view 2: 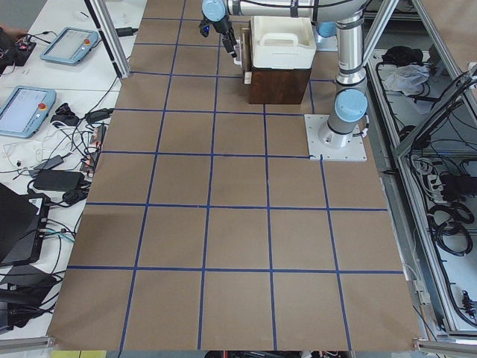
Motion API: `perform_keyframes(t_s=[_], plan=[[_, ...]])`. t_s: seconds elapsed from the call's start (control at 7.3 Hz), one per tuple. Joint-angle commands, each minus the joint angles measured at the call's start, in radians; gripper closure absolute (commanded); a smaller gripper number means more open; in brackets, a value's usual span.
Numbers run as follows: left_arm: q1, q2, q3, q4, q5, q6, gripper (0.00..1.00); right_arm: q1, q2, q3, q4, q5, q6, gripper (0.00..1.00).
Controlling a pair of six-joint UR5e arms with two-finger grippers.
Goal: Put scissors in drawer and close it
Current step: 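Press the left gripper against the drawer front to fully close it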
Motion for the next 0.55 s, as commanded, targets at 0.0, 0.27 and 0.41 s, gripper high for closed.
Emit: perform_keyframes(t_s=[0.0,0.27,0.41], plan=[[0.035,0.004,-0.019,0.006,0.021,0.035,0.0,0.0,0.0,0.001,0.0,0.001,-0.002,0.0],[0.044,0.005,-0.046,0.018,0.023,0.084,0.0,0.0,0.0,0.0,0.002,0.001,0.0,0.0],[0.049,0.007,-0.058,0.048,0.023,0.134,0.0,0.0,0.0,0.001,0.002,0.002,0.0,0.0]])
